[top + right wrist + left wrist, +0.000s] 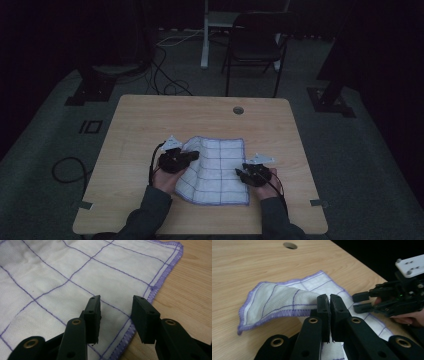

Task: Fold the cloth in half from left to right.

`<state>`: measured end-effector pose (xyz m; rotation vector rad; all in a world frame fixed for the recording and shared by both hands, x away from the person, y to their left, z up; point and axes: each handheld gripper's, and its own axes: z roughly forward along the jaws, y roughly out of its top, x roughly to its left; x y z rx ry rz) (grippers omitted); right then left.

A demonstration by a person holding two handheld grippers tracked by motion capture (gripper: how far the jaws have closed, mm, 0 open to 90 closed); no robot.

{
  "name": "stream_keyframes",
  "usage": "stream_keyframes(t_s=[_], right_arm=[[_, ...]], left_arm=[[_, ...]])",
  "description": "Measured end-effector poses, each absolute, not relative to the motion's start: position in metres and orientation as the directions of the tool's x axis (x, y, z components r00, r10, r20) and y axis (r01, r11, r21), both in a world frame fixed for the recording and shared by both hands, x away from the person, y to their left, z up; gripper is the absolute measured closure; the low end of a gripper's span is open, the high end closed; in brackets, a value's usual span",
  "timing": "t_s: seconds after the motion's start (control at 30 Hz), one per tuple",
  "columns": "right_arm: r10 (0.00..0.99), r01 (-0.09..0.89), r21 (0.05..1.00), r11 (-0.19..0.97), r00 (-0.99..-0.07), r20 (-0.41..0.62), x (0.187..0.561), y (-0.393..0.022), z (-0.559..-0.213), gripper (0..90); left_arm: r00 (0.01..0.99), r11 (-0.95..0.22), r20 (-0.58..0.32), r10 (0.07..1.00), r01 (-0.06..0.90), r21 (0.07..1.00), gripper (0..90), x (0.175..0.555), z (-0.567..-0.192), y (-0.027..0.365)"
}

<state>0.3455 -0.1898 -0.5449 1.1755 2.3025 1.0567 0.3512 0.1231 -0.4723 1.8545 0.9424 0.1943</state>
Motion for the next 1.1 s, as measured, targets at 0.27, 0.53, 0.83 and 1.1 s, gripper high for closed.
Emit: stream_keyframes(t_s=[0.27,0.53,0.83,1.1], right_arm=[[0.802,0.544,0.749,0.379,-0.597,0.028,0.345,-0.19,-0.545,58.9],[0.803,0.544,0.749,0.38,-0.595,0.025,0.345,-0.19,-0.545,58.0],[0.81,0.541,0.754,0.372,-0.587,0.022,0.345,-0.193,-0.543,57.5],[0.82,0.547,0.758,0.354,-0.572,0.03,0.344,-0.198,-0.541,57.4]], left_arm=[[0.703,-0.208,-0.265,0.66,0.51,0.835,87.8,0.353,-0.467,0.109],[0.723,-0.224,-0.26,0.641,0.499,0.837,87.8,0.354,-0.466,0.096],[0.735,-0.234,-0.257,0.628,0.493,0.838,87.8,0.356,-0.465,0.085],[0.735,-0.242,-0.255,0.628,0.496,0.834,87.8,0.359,-0.468,0.08]])
